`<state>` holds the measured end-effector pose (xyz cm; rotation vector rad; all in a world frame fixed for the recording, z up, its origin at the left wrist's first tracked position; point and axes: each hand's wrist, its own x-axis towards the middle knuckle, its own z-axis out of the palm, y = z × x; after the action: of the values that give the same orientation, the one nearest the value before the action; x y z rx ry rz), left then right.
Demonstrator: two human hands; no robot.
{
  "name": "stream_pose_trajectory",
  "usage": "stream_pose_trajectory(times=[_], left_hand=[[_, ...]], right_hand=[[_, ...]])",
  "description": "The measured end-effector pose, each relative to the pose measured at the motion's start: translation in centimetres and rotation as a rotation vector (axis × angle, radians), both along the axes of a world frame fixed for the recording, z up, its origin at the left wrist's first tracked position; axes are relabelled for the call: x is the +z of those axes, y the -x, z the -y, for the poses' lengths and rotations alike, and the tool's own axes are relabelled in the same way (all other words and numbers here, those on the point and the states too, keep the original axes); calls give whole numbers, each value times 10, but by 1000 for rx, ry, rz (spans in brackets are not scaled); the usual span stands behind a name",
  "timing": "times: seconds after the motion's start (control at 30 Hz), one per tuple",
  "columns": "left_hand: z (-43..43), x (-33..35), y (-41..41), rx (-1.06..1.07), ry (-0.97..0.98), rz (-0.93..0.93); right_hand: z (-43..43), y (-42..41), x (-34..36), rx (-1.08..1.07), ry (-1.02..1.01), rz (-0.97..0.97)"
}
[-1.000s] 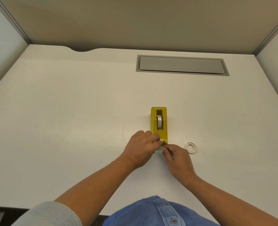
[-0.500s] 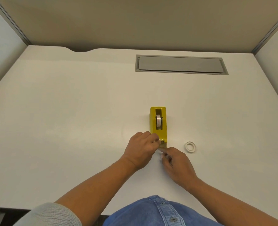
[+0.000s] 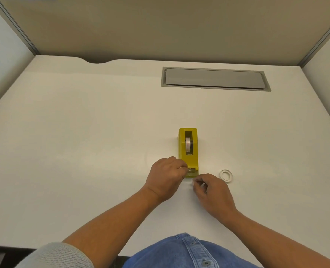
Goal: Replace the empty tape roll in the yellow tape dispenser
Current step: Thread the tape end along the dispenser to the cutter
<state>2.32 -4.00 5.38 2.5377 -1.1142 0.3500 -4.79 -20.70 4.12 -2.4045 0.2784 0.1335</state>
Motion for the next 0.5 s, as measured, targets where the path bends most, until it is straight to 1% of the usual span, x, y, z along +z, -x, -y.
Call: stream_pose_trajectory(times=[0.13,0.23,0.3,0.4,0.5], left_hand=[[-3,3,2,-8,-28,69],[-3,4,3,-13,-38,76],[-2,4,3,-11,-27,67],[-2,4,3,-8,-19,58],[-2,2,4,2,3,38]], right_hand=[[-9,-4,4,-66,-153,-24],[-15,-11,6,-202,-341,-33],[-19,-14,8,-276,-433,-48],[-23,-16,13,-355,-530,-71],[-25,-16,15,-400,-578,-76]])
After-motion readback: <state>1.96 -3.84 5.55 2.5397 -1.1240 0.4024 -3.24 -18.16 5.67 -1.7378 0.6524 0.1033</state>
